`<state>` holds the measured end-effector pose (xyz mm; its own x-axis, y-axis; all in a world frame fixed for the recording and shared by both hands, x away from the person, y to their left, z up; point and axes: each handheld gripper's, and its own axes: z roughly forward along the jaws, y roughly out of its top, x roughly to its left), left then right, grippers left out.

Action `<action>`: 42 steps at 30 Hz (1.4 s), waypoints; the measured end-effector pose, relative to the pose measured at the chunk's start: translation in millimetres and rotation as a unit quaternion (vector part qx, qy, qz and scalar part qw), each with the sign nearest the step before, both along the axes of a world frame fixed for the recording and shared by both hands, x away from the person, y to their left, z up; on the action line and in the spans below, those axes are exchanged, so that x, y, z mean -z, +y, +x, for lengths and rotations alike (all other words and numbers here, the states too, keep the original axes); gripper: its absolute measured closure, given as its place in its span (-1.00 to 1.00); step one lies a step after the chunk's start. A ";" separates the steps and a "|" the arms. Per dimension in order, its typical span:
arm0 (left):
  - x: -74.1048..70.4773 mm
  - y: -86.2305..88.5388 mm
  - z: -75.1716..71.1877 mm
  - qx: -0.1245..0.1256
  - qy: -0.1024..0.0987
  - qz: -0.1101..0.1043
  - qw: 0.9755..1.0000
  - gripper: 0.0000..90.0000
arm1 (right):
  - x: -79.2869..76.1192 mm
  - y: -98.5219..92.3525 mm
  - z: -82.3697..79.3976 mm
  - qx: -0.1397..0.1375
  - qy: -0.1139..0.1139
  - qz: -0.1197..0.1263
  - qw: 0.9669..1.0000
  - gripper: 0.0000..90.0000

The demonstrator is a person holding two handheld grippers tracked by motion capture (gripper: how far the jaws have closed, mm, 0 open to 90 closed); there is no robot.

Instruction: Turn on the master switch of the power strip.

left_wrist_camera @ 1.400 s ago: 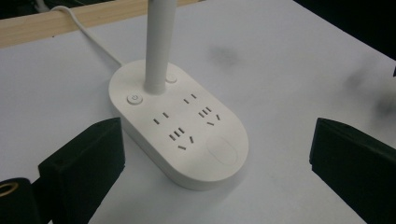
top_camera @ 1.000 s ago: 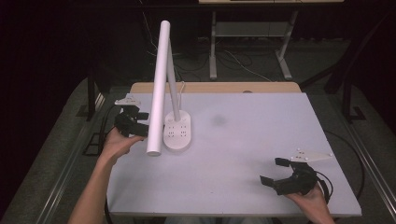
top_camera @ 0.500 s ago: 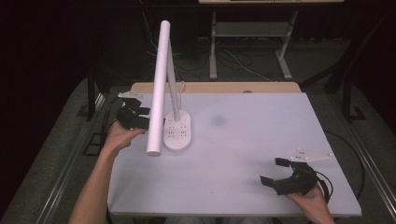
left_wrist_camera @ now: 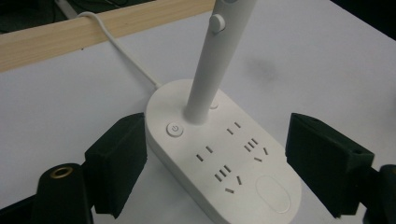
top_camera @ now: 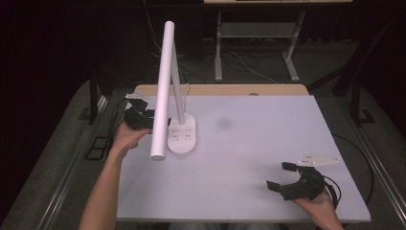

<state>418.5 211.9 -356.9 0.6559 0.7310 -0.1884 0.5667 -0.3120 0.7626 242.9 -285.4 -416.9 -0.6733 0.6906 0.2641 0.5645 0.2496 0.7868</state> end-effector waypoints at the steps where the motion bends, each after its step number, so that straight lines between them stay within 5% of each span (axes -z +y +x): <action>1: 1.4 -0.4 1.1 -0.002 0.000 0.002 1.000 -0.54 | 0.1 0.3 0.2 -0.001 0.001 0.000 1.000 -0.99; 9: 10.6 -0.8 9.6 -0.027 0.019 -0.022 0.999 -0.28 | 0.9 1.6 1.0 -0.005 0.001 -0.003 1.000 -0.99; 19: 20.0 0.8 16.6 -0.023 0.044 -0.037 0.998 0.24 | 1.2 0.9 1.1 -0.006 0.000 -0.003 1.000 -0.99; 33: 35.5 -7.5 28.5 -0.053 0.042 -0.065 0.996 0.64 | 2.1 0.4 1.3 -0.006 0.000 -0.007 1.000 -0.99; 42: 45.0 -4.6 34.2 -0.064 0.038 -0.060 0.995 0.90 | 2.2 -0.1 2.2 -0.009 0.001 -0.006 1.000 -0.99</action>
<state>452.7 207.3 -401.9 0.5395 0.7766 -0.3253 0.6537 -0.1429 0.7431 245.2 -285.5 -419.1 -0.6849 0.6816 0.2577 0.5621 0.2691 0.7821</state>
